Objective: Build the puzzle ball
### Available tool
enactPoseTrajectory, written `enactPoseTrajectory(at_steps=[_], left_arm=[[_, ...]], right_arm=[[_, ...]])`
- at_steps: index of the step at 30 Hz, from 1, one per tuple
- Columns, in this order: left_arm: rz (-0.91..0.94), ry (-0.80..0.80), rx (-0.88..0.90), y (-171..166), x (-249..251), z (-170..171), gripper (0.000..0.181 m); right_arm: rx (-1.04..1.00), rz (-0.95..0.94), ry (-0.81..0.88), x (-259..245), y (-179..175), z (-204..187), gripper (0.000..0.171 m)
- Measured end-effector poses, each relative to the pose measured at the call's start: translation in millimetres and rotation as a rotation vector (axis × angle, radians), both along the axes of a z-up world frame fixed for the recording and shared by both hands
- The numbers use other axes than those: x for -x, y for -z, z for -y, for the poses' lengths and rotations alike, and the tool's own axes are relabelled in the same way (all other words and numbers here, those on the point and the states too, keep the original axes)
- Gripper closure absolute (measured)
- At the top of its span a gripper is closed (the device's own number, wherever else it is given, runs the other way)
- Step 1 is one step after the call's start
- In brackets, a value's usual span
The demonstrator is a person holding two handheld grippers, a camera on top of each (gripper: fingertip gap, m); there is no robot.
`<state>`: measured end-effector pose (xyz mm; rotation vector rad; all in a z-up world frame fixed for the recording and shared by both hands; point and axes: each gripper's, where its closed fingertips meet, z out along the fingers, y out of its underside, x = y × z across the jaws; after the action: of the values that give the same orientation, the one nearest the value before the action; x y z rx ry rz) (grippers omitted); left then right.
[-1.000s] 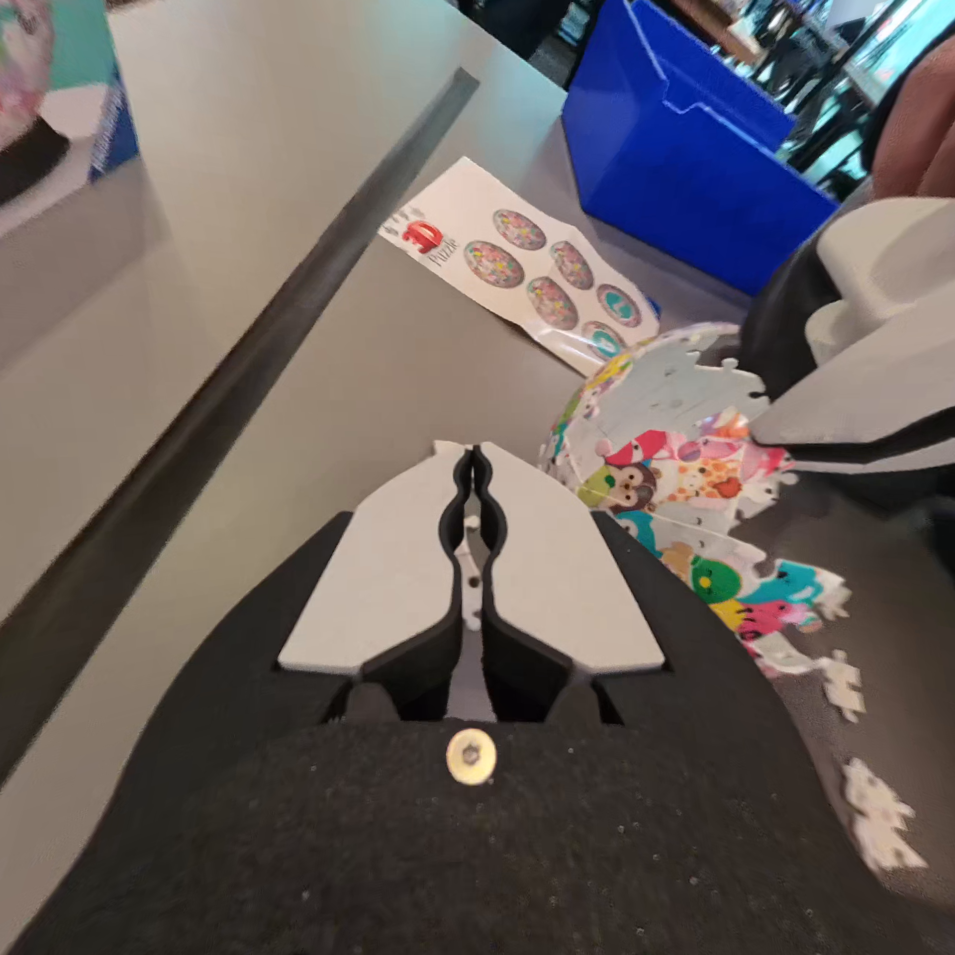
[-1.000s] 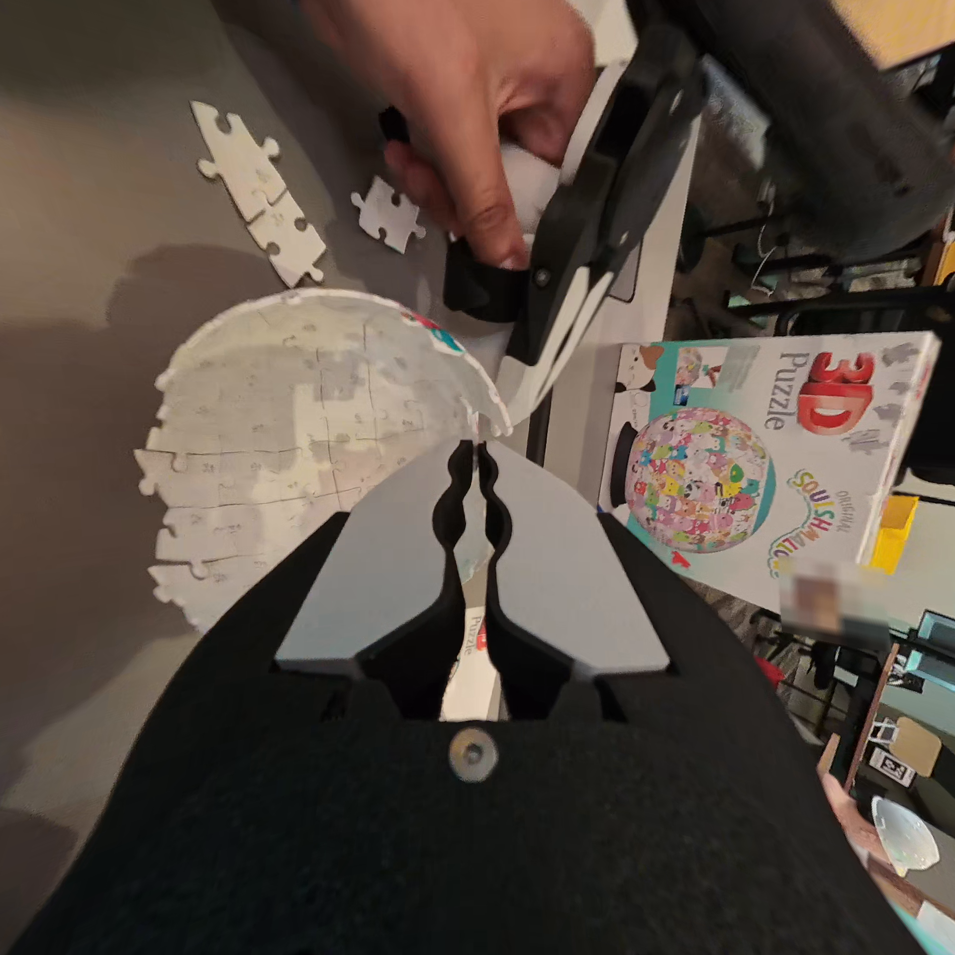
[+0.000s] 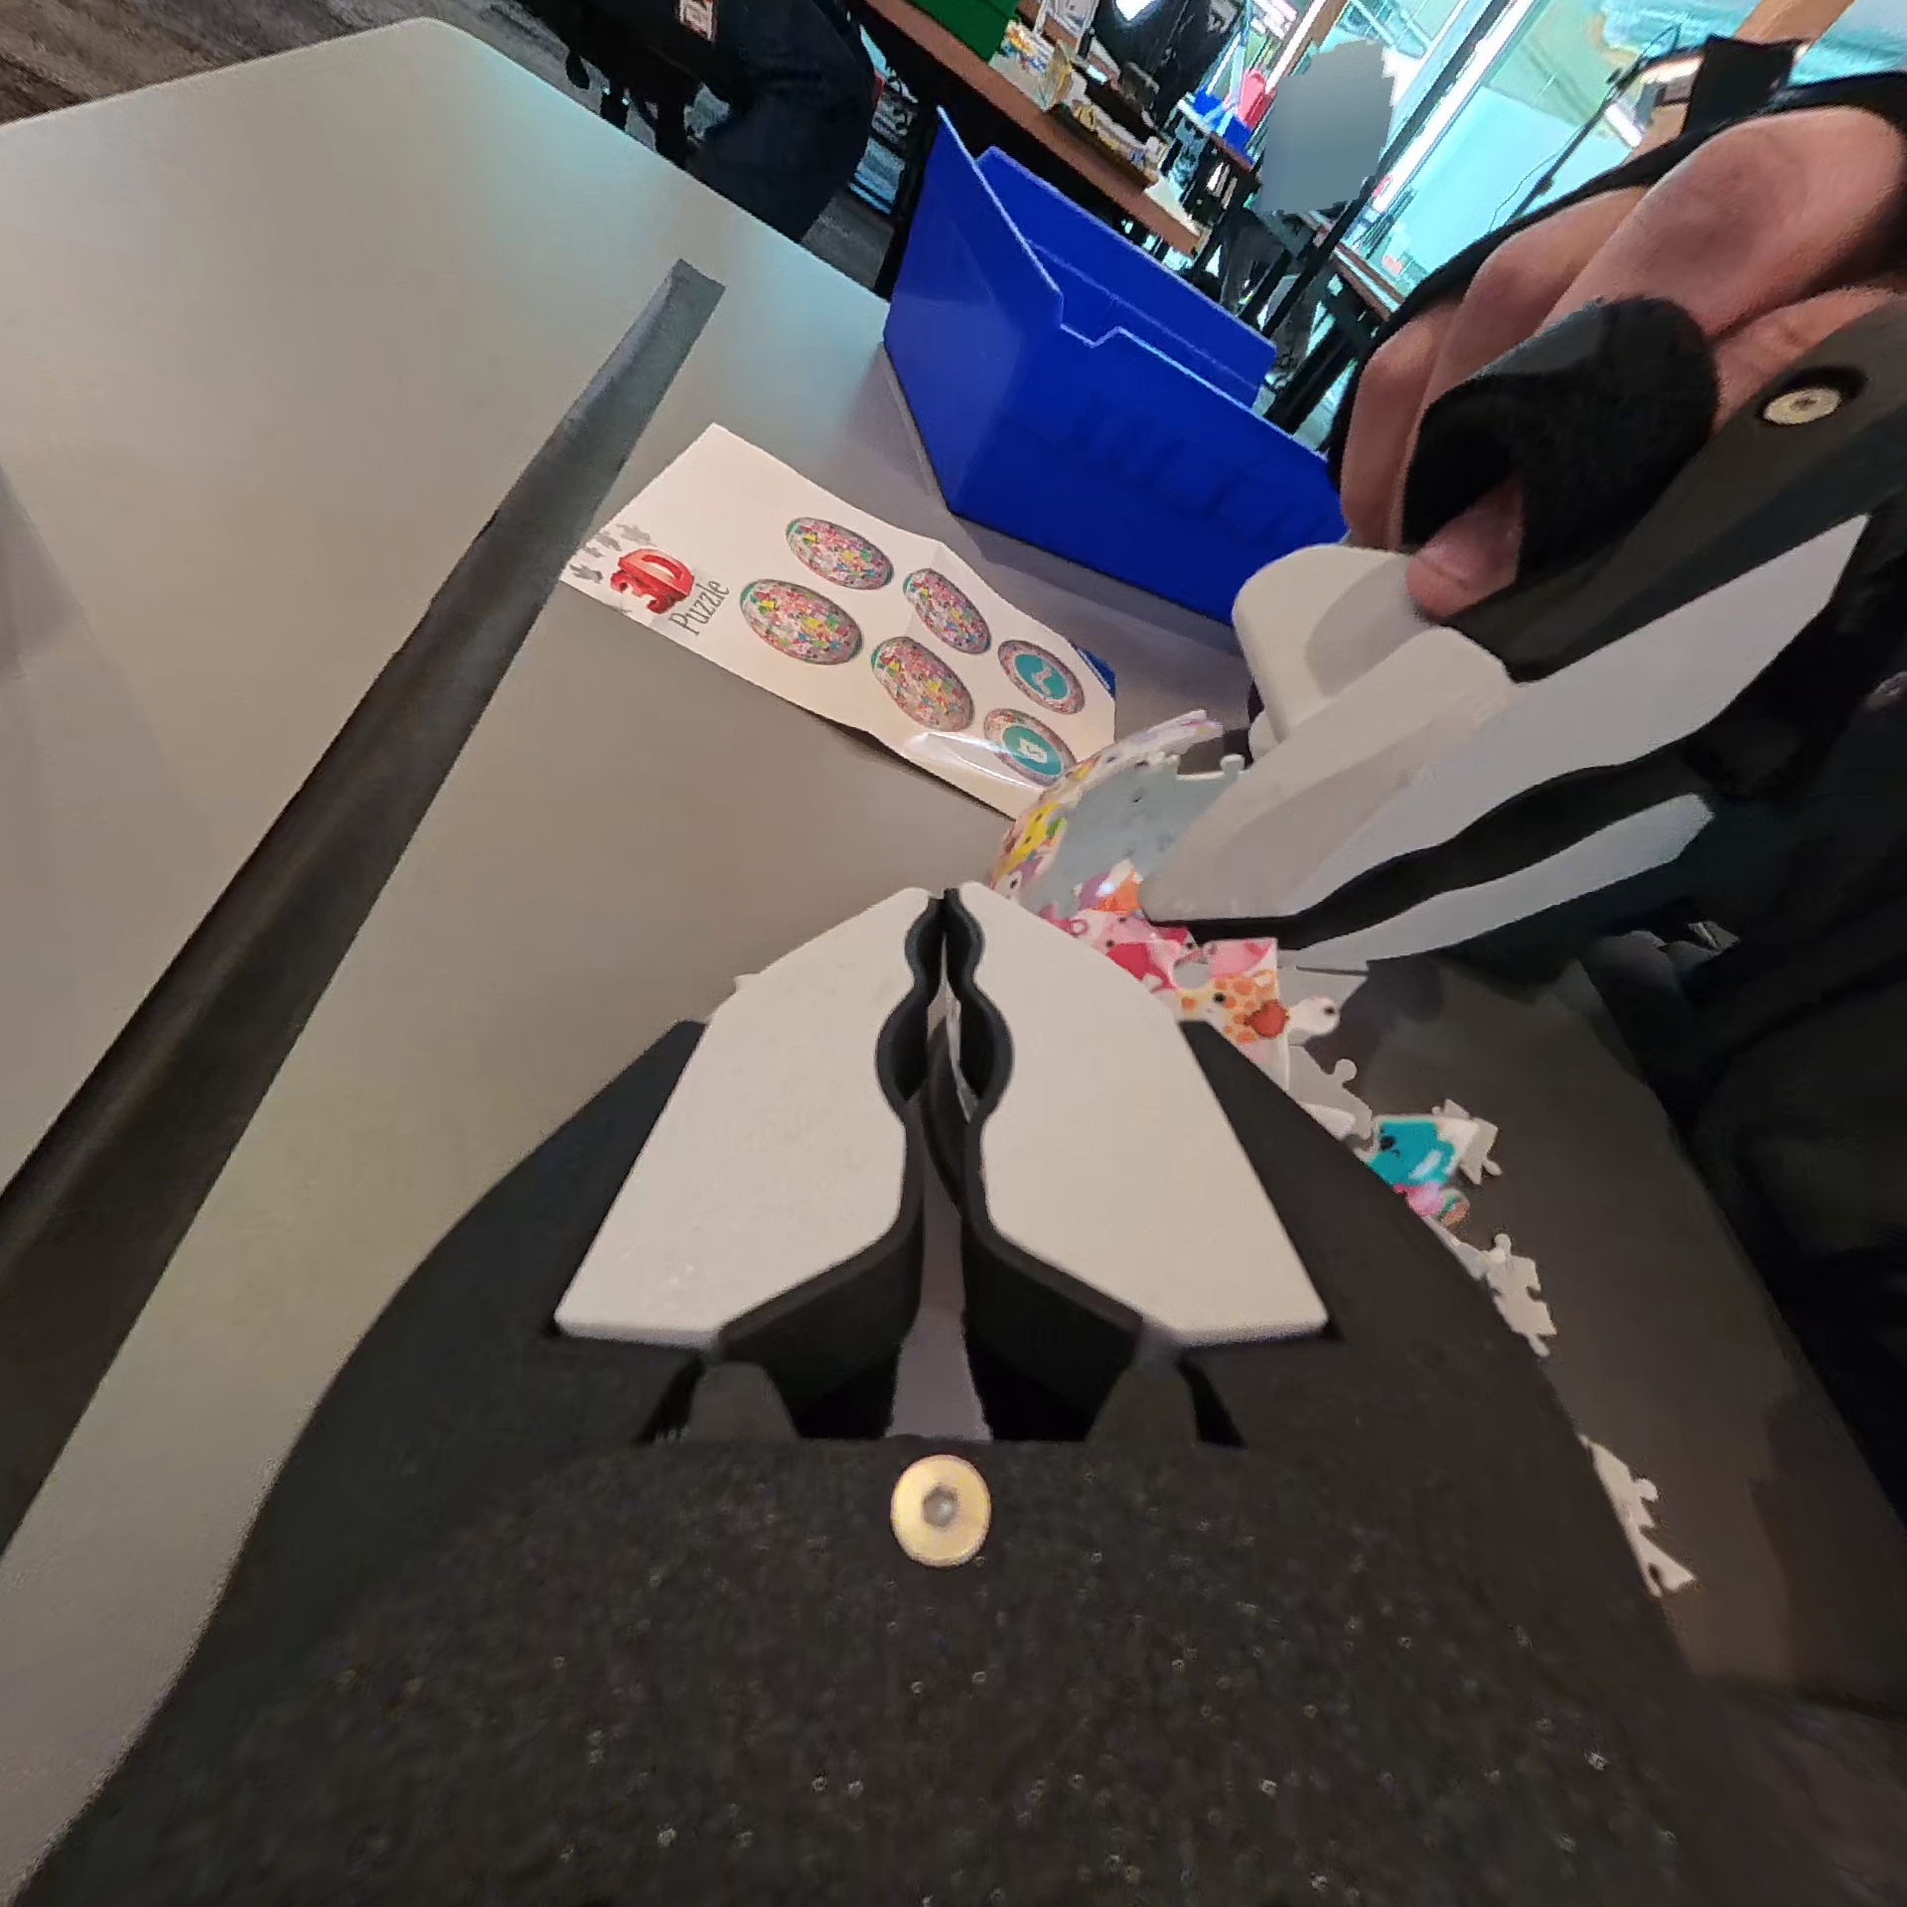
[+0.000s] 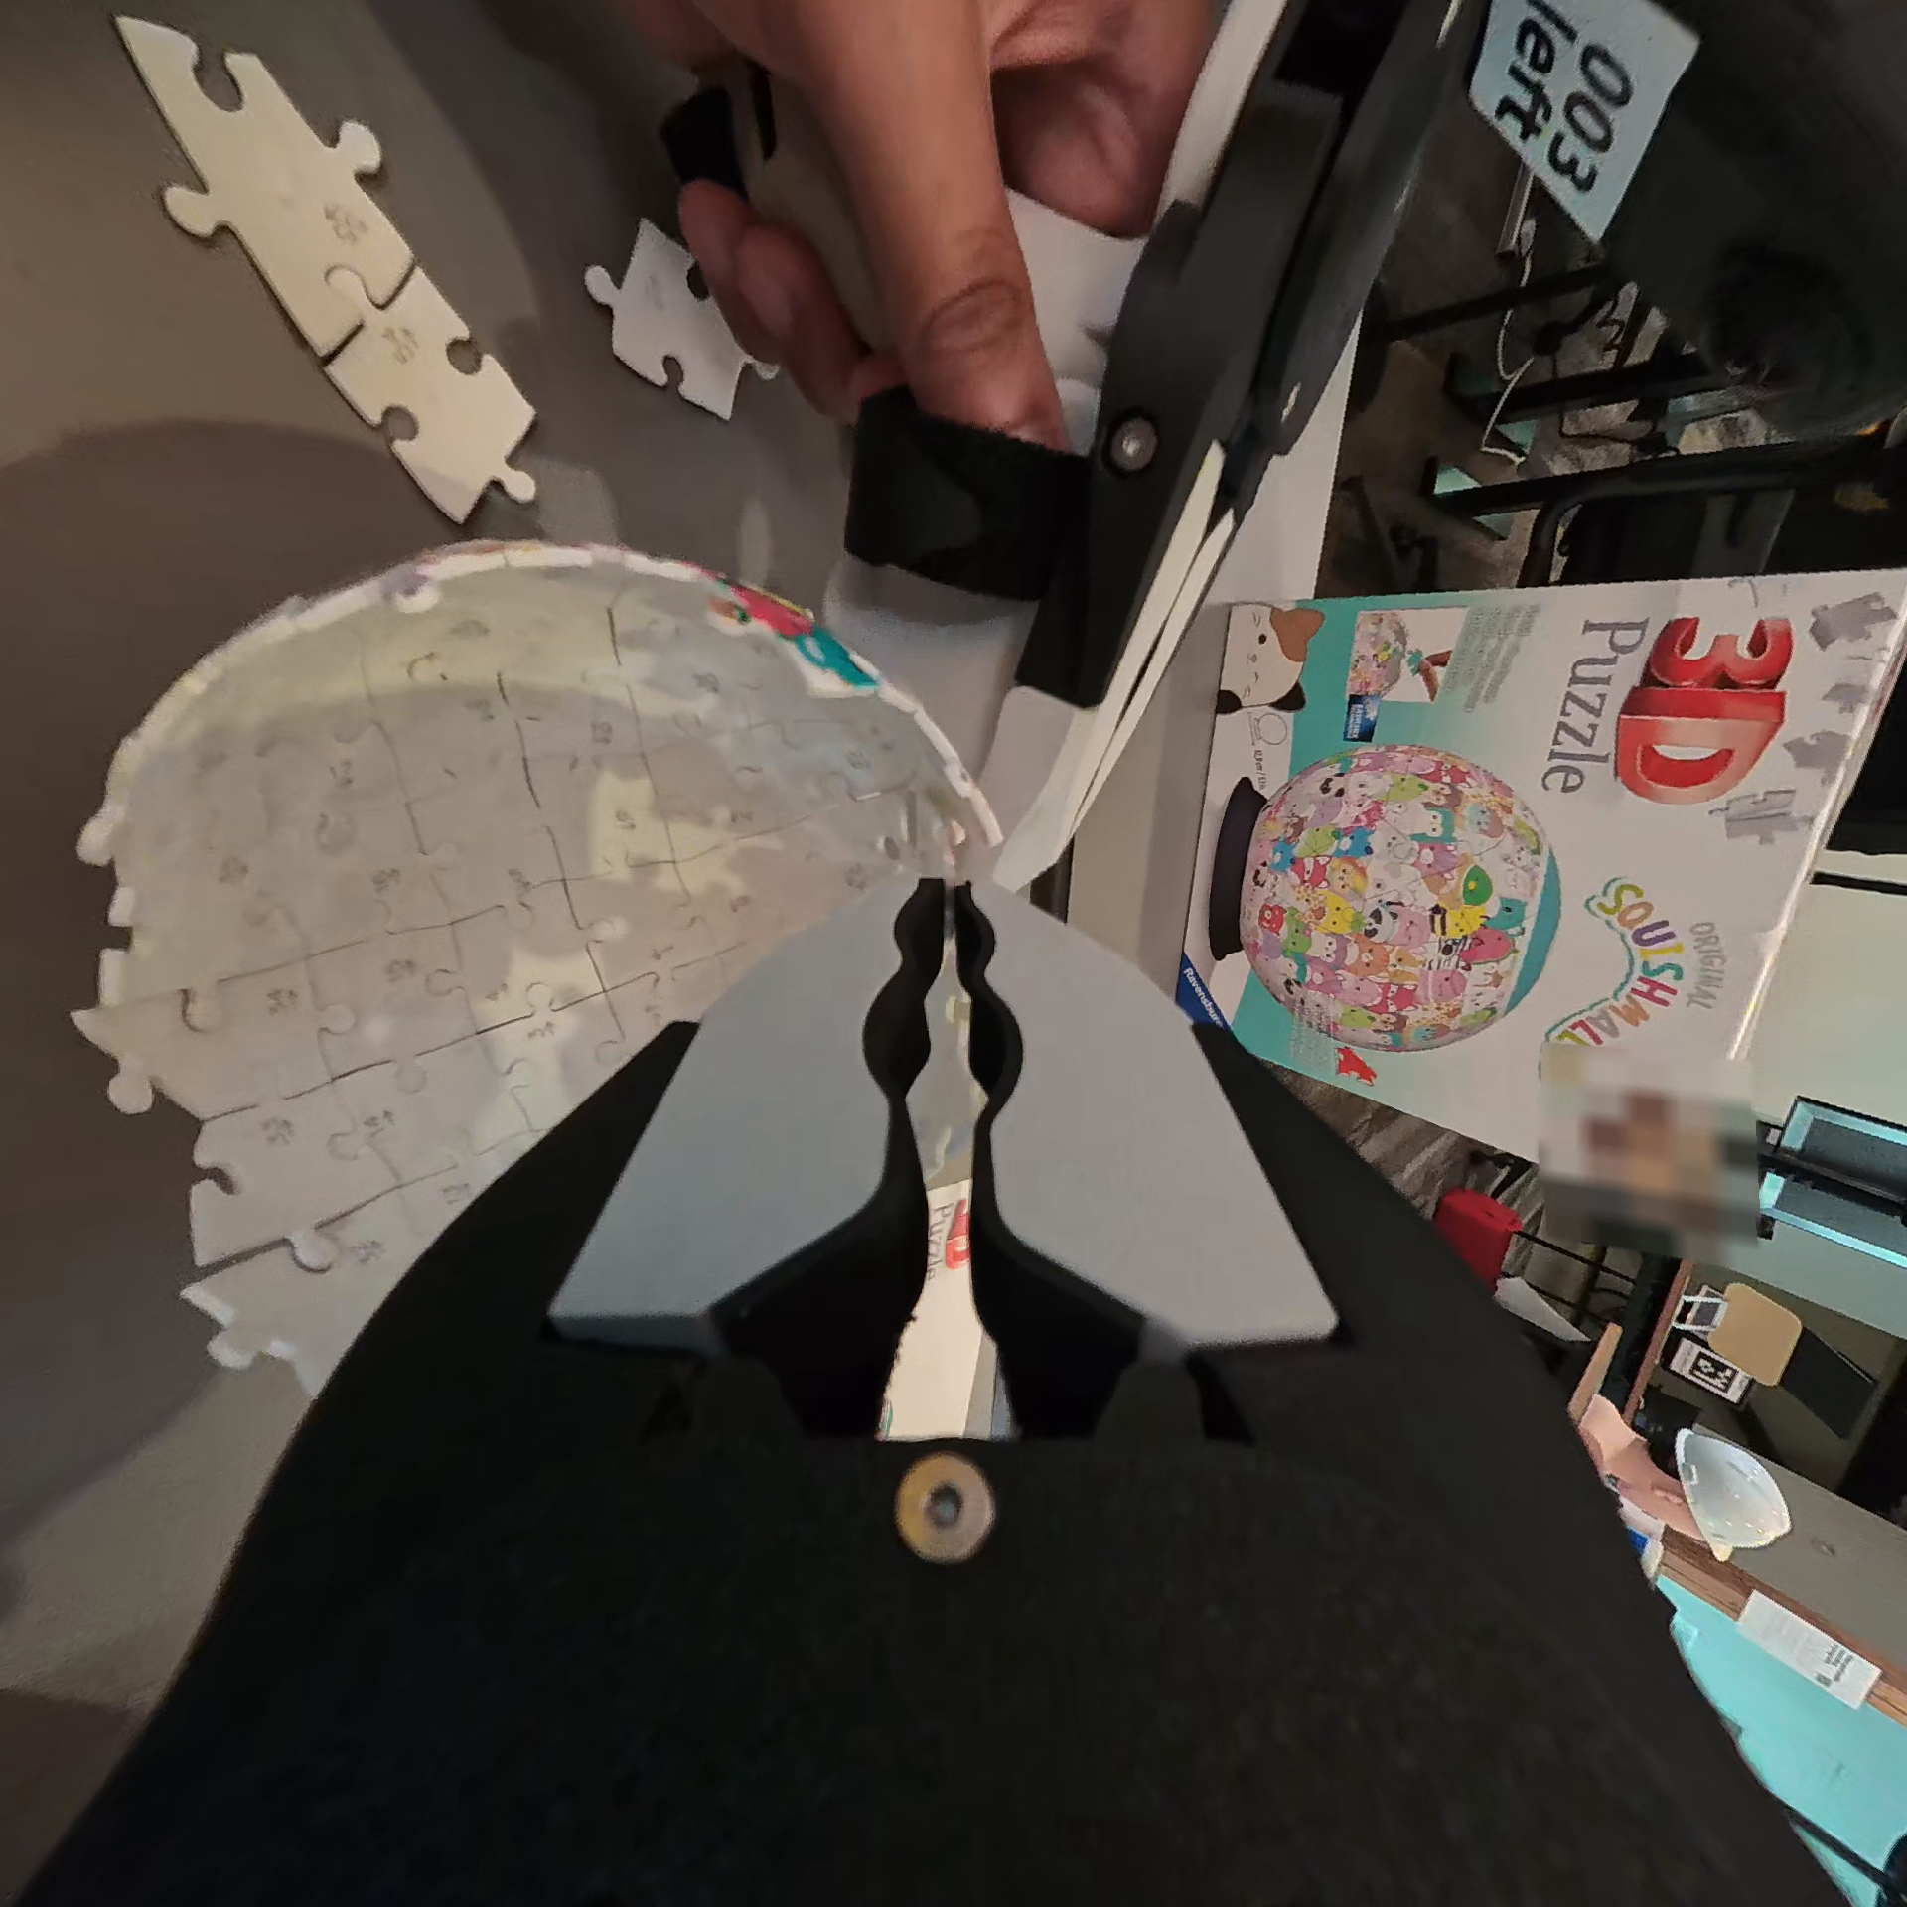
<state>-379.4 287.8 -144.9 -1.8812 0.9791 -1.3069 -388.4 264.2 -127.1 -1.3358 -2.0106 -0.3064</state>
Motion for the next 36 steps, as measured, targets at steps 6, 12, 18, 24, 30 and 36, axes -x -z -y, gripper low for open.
enactPoseTrajectory(at_steps=[6, 12, 18, 24, 30, 36], left_arm=[[0.012, 0.018, -0.003, -3.3, -1.1, 3.5, 0.181], [0.003, 0.014, 0.005, -0.7, 0.1, 2.6, 0.181], [-0.034, 0.001, 0.047, 11.9, 5.1, -1.0, 0.181], [-0.110, 0.018, 0.079, 28.6, -1.1, 0.5, 0.181], [-0.120, 0.000, 0.108, 32.5, -2.2, -2.9, 0.181], [-0.068, -0.023, 0.139, 27.6, 1.6, -7.3, 0.181]], right_arm=[[0.007, 0.003, 0.021, 1.3, 2.3, -0.4, 0.169], [0.008, 0.009, 0.024, 3.3, 4.1, 0.2, 0.169], [0.020, 0.016, 0.028, 3.3, 6.7, -0.8, 0.169], [0.066, 0.018, 0.039, 3.3, 7.5, 0.1, 0.169], [0.080, 0.057, 0.038, 6.9, 8.8, -3.0, 0.169], [0.123, 0.095, 0.018, 3.1, 10.5, -0.6, 0.169]])
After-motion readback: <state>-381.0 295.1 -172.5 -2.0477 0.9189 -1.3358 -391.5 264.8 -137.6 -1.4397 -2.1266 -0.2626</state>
